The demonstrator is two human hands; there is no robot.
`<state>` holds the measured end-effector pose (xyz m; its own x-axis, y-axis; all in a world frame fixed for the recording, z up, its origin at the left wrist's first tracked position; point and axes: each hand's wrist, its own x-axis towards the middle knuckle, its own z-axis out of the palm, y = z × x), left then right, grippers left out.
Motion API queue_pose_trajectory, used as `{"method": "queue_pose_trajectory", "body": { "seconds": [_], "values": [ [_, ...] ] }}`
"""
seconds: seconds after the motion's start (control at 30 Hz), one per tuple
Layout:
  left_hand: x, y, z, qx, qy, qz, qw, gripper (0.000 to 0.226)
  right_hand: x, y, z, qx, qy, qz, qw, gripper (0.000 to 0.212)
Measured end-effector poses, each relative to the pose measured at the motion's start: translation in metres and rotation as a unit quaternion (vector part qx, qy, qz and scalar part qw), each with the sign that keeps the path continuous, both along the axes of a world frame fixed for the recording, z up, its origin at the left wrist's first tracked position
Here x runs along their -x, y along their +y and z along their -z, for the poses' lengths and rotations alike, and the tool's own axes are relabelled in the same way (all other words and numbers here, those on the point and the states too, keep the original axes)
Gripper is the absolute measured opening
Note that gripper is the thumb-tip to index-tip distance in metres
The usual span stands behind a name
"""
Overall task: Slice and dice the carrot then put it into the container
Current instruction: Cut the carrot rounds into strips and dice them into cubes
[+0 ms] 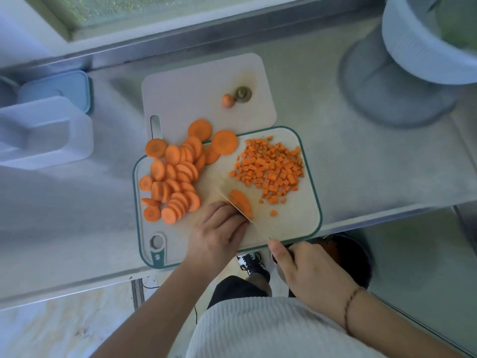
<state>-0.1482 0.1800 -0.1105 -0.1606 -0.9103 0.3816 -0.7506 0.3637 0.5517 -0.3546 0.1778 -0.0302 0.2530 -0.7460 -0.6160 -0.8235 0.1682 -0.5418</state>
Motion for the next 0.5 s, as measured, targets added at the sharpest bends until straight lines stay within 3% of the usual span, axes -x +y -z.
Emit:
{"method": "queue_pose_trajectory", "body": {
  "seconds": [0.27,0.5],
  "values": [
    [0.000,-0.004,0.008,0.008,0.018,-0.015,1.000,0.008,-0.004,-0.008,0.006,-0.009,0.046,-0.005,0.999,0.086],
    [-0.002,-0.006,0.006,0.016,0.007,-0.002,1.000,0.009,-0.025,-0.022,0.002,-0.010,0.021,0.015,1.000,0.083]
  ]
}}
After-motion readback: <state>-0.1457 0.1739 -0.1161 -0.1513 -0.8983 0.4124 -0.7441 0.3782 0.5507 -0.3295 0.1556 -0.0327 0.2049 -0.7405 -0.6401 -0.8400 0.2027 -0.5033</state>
